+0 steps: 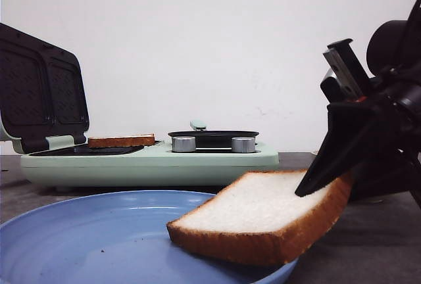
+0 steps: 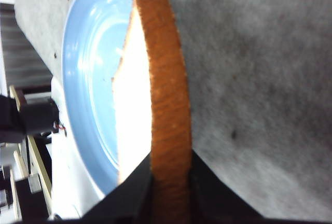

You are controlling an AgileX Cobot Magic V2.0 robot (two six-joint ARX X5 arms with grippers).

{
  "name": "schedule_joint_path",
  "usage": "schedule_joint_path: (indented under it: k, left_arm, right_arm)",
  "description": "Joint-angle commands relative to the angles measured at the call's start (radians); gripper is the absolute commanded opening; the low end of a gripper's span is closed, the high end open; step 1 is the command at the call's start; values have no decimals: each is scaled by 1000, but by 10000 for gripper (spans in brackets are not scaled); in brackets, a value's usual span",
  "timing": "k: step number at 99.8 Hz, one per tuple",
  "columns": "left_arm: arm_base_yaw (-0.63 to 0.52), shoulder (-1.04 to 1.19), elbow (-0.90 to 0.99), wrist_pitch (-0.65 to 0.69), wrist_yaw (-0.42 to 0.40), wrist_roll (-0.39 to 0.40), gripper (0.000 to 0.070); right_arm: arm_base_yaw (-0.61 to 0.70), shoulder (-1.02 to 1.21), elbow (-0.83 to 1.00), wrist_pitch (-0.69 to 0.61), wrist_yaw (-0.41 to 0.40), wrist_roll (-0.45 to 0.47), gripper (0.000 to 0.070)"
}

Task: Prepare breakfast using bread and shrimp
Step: 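Grasp the remaining bread slice on the blue plate with the right gripper, then carry the bread with the right gripper over the sandwich plate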

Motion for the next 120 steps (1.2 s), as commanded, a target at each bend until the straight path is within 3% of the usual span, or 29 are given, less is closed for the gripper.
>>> schedule_joint_path:
  k: [1, 20, 37, 64, 75, 87, 104, 120]
  left_arm:
    - [-5, 8, 17, 13, 0, 9, 104]
    - [-5, 8, 17, 22, 0, 9, 105]
    - [-5, 8, 17, 22, 0, 8, 105]
    - [-5, 6, 17, 18, 1, 8, 105]
    - [-5, 6, 17, 18, 0, 7, 105]
    - [-5, 6, 17, 19, 1, 6, 105]
    - [-5, 6, 17, 18, 1, 0, 104]
    - [-5, 6, 17, 18, 1, -1, 104]
  right_arm:
    - [7, -22, 59, 10, 14, 39, 0]
    - [46, -43, 315, -62, 23, 34, 0]
    - [98, 46, 603, -130, 83, -24, 0]
    - [134, 417, 1162, -506, 130, -263, 0]
    - [155, 558, 1374, -616, 185, -336, 0]
    - [170, 646, 1499, -596, 202, -350, 0]
    - [203, 695, 1535, -517, 193, -360, 0]
    - [238, 718, 1535, -474, 193, -480, 0]
